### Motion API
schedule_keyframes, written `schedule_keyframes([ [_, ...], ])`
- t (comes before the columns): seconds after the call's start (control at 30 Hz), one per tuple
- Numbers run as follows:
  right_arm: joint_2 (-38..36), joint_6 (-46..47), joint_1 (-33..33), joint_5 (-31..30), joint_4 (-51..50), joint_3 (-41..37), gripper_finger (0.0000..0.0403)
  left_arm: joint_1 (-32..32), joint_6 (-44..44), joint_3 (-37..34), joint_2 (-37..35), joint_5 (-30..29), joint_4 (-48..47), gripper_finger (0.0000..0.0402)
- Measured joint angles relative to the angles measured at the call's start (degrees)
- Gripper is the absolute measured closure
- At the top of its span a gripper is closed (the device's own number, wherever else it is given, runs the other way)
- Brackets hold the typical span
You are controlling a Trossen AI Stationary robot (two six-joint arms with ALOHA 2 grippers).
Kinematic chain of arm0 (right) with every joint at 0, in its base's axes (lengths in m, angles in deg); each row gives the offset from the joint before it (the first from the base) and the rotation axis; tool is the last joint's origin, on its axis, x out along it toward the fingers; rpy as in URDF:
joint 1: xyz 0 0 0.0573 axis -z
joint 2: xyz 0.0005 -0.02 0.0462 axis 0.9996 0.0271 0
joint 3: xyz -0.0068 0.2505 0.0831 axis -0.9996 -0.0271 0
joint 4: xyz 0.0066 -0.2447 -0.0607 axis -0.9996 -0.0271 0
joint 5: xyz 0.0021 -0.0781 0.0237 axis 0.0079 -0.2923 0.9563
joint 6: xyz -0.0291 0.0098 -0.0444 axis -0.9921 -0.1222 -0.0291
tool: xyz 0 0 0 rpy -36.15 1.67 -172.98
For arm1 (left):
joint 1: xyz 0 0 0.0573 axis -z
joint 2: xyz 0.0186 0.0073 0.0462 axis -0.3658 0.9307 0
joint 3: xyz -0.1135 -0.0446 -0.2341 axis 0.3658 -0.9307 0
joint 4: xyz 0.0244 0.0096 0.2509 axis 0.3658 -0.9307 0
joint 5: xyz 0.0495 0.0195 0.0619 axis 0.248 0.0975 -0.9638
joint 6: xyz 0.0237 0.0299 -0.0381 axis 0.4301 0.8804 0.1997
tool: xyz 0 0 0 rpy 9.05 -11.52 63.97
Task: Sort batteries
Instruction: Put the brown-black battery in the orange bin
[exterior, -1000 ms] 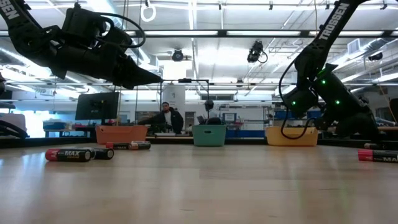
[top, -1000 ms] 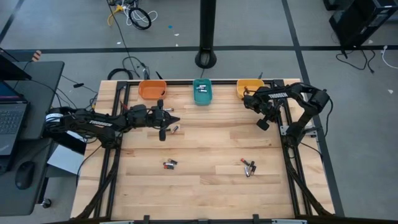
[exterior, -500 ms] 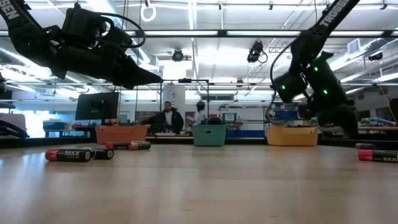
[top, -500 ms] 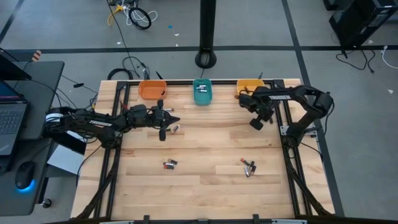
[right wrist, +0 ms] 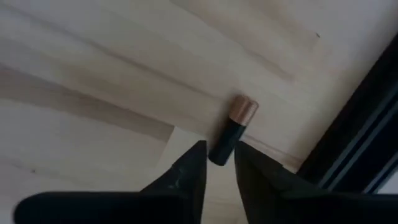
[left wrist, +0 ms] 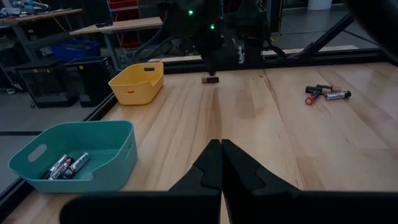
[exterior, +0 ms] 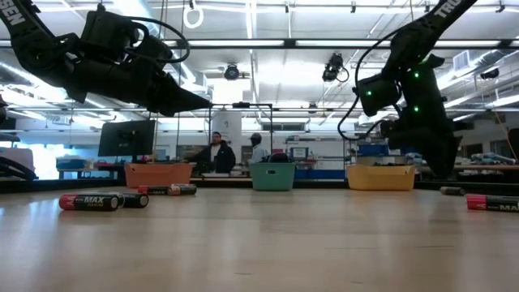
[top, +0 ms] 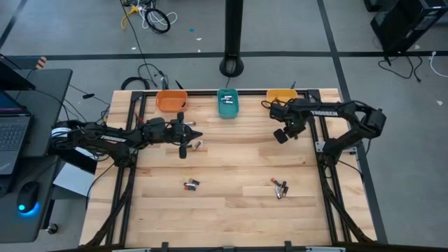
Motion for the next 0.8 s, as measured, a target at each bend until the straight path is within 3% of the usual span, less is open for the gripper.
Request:
schedule_keyframes([
  [0.2,0.02,4.34,-0.06,-0.49,4.88,-3.45,0.0272,0.0,0.0,0.0,0.0,0.0,-0.18,0.0396],
  [0.37,-0.14,4.72,-0.06,1.84,11.86,-6.88,0.0267,0.0,0.0,0.0,0.0,0.0,-0.18,0.0396],
  [0.53,-0.24,4.37,-0.39,2.07,13.18,-7.98,0.0285,0.0,-0.15,0.0,0.0,0.0,-0.15,0.0396],
  [0.73,-0.2,1.12,-2.61,1.32,14.06,-8.06,0.0346,0.0,-1.62,0.0,0.0,0.0,0.56,0.0396],
  [0.8,-0.22,-1.13,-3.91,0.6,14.57,-8.1,0.0346,0.0,-3.72,0.0,0.0,0.01,0.66,0.0396],
])
